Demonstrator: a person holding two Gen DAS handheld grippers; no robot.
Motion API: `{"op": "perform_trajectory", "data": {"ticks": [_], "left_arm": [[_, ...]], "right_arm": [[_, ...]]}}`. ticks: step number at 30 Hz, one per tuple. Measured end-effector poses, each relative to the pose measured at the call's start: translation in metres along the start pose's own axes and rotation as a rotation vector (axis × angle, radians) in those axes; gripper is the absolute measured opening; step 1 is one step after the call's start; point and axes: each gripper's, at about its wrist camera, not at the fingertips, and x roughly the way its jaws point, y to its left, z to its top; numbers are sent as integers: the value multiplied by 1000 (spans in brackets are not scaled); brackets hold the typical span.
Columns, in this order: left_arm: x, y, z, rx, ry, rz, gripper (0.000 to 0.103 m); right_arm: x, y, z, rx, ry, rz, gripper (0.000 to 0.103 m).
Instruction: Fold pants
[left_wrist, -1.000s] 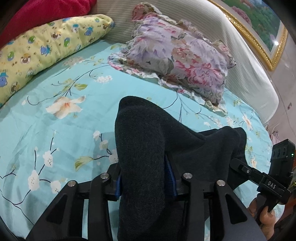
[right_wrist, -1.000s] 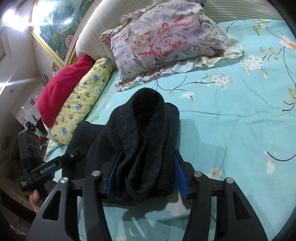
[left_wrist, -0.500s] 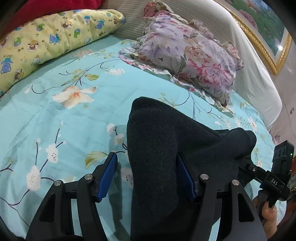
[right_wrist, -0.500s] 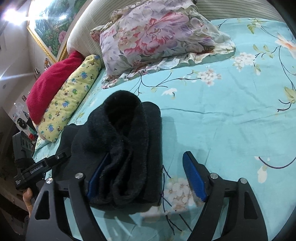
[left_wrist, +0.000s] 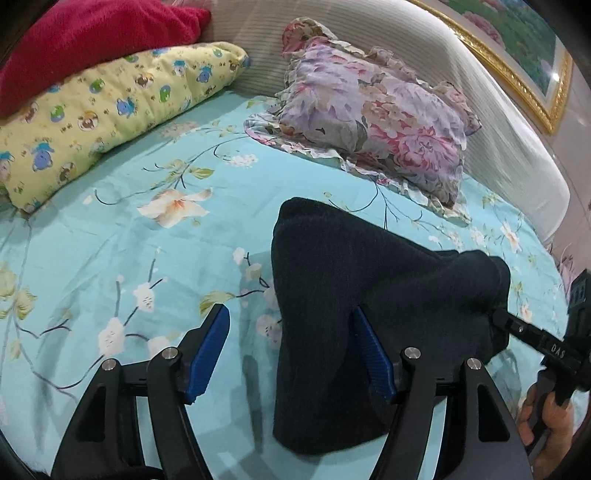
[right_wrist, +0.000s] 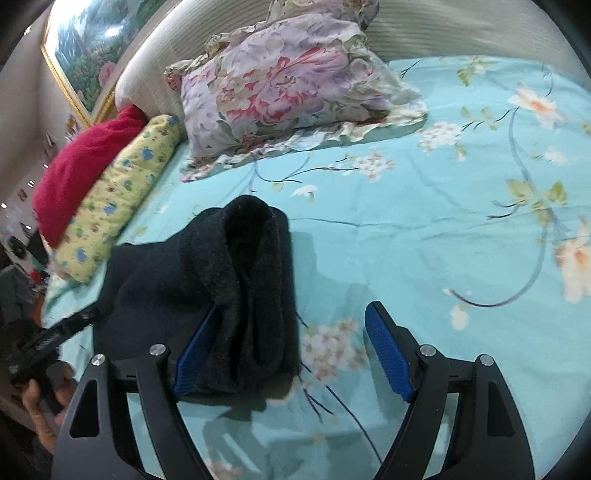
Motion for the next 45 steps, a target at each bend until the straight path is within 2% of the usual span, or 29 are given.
{"op": "perform_trajectory", "data": {"ticks": [6, 9, 14, 21, 27, 30, 35, 45], "left_arm": [[-22, 2, -13, 33, -9, 3, 74], [-30, 0, -19, 61, -8, 10, 76], [-46, -7, -27, 122, -16, 17, 80], [-64, -13, -34, 168, -38, 33, 80], [-72, -14, -39, 176, -35, 36, 82], [-73, -14, -43, 184, -34, 60, 83], [-75, -14, -49, 186, -25, 67, 83], [-82, -18, -55, 210, -55, 100, 83]], "right_arm": [[-23, 0, -3, -6, -38, -115, 80], [-36, 7, -5, -11, -67, -56, 80], [-48, 32, -10, -73, -64, 12, 81], [-54, 64, -22, -162, -45, 63, 81], [-61, 77, -30, -208, -38, 81, 82], [-64, 81, -34, -229, -40, 91, 88], [-67, 85, -40, -268, -29, 85, 89], [-73, 99, -52, -362, -27, 106, 93]]}}
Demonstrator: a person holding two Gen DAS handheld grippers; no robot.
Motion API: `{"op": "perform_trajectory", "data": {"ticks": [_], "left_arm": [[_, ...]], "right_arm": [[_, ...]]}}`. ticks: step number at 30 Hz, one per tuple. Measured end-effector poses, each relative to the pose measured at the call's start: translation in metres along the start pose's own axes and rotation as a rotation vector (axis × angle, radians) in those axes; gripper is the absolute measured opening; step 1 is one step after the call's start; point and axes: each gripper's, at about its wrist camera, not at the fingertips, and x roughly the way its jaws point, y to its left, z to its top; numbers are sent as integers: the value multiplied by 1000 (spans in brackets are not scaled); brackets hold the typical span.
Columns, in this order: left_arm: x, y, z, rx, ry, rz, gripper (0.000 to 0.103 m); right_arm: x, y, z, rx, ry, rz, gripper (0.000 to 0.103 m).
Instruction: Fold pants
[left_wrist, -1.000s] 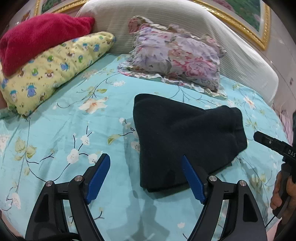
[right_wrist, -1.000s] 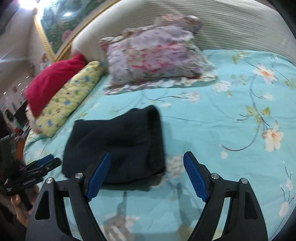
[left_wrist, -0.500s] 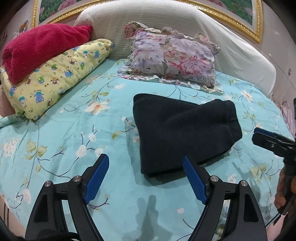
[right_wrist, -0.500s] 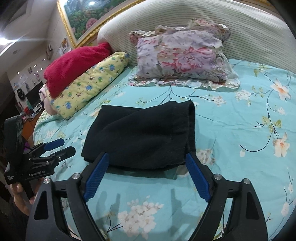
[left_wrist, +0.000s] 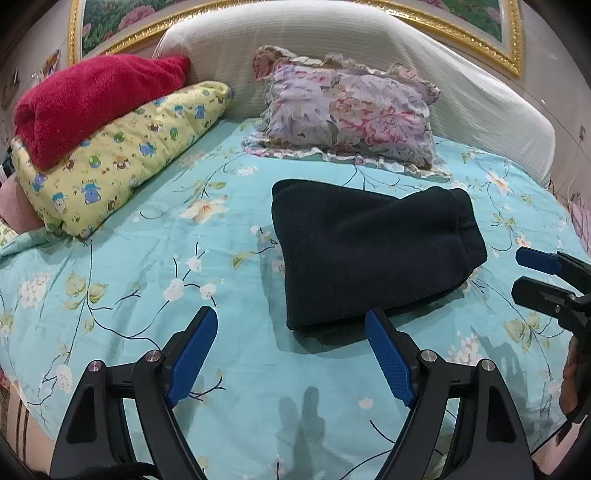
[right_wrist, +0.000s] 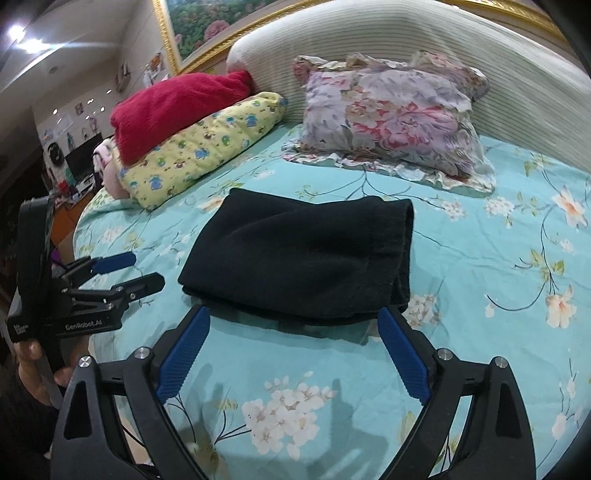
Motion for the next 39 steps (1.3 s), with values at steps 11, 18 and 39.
{"op": "perform_trajectory", "data": {"ticks": [11, 18, 39], "left_arm": [[4, -5, -9, 31, -25, 48, 84], [18, -5, -11, 21, -6, 40, 84], [41, -8, -12, 34, 10, 51, 84]], "right_arm": [[10, 4, -9, -54, 26, 9, 98], [29, -6, -16, -50, 69, -8, 98], [53, -13, -14, -50, 82, 17, 98]]}}
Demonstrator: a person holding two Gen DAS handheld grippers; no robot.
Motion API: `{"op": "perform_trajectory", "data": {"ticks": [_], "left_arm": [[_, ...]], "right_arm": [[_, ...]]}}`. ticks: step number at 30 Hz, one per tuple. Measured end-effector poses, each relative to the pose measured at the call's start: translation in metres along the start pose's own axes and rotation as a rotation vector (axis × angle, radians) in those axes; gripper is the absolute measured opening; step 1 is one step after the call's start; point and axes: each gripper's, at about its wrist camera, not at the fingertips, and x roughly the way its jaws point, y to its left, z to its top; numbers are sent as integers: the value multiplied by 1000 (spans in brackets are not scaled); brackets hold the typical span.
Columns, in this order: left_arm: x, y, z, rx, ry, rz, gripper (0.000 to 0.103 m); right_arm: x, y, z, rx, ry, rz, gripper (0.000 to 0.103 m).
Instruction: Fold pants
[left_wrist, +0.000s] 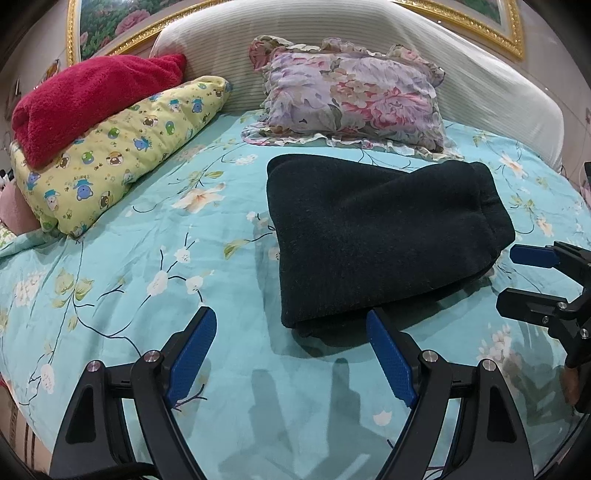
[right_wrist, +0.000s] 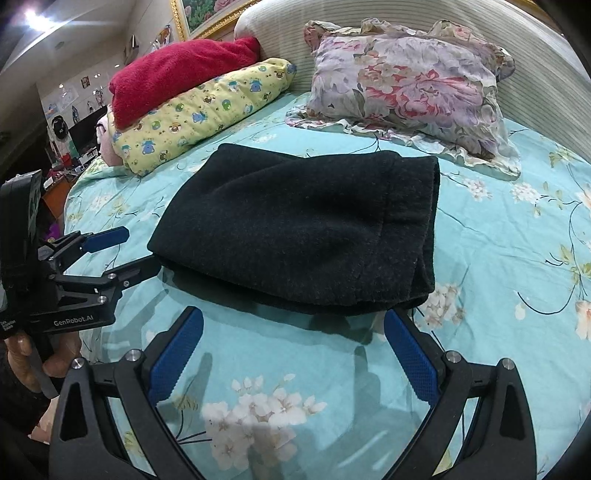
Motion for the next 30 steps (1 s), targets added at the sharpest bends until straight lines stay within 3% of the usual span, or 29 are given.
{"op": "perform_trajectory", "data": {"ticks": [30], "left_arm": [[0, -2, 8, 10, -15, 2, 84]], "right_arm": [[1, -3, 8, 9, -11, 4, 99]]}}
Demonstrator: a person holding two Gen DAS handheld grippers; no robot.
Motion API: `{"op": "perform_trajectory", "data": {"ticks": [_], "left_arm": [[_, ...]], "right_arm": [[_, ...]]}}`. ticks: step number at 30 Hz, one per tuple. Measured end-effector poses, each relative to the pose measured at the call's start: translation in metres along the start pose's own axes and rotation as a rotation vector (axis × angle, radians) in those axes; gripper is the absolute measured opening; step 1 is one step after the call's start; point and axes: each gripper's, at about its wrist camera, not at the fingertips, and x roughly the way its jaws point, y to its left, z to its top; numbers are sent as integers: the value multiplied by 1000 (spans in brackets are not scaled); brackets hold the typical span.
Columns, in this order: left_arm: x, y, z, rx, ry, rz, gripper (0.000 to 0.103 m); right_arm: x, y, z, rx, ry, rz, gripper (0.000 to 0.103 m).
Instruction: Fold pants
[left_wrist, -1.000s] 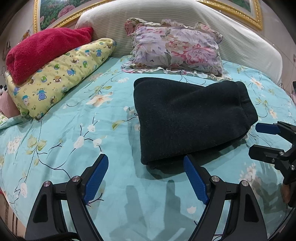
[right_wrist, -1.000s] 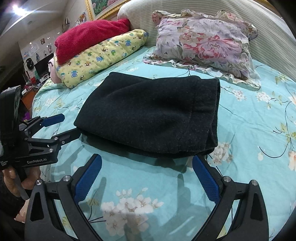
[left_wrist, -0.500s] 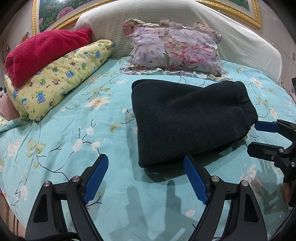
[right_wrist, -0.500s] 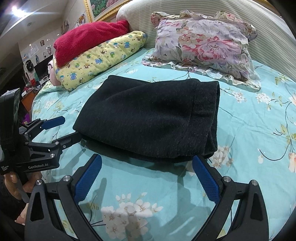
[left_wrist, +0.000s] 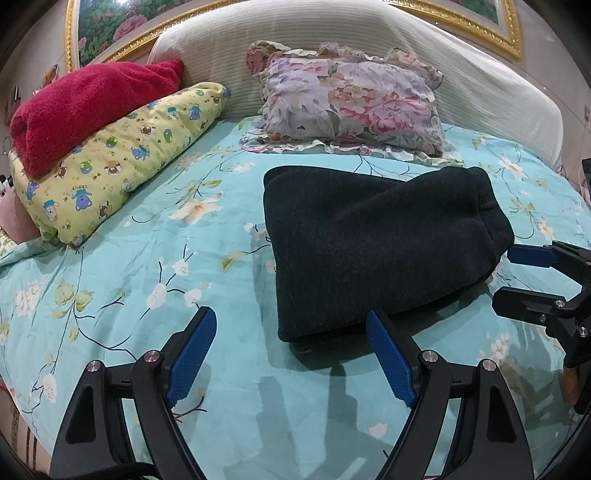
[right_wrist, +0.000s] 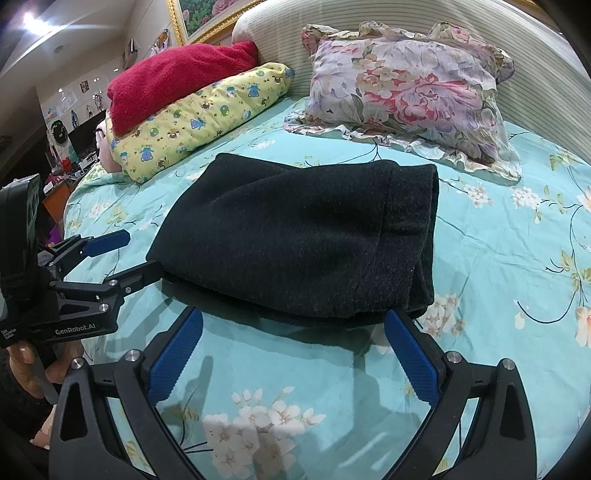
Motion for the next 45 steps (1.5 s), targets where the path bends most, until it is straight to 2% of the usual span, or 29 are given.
{"op": "perform_trajectory", "data": {"ticks": [13, 20, 27, 39, 45], "left_arm": [[-4, 4, 11, -26, -21, -7, 84], [-10, 8, 23, -52, -50, -5, 83], [-8, 5, 26, -56, -43, -2, 83], [-9, 3, 28, -48, -43, 2, 83], [-11, 3, 28, -56, -32, -20, 84]], "right_arm": [[-3, 1, 3, -4, -7, -1, 99], [-15, -6, 7, 20, -44, -11, 99], [-19, -18, 7, 61, -51, -14, 99], [-21, -17, 10, 58, -55, -10, 99], [-20, -15, 11, 59, -57, -4, 99]]}}
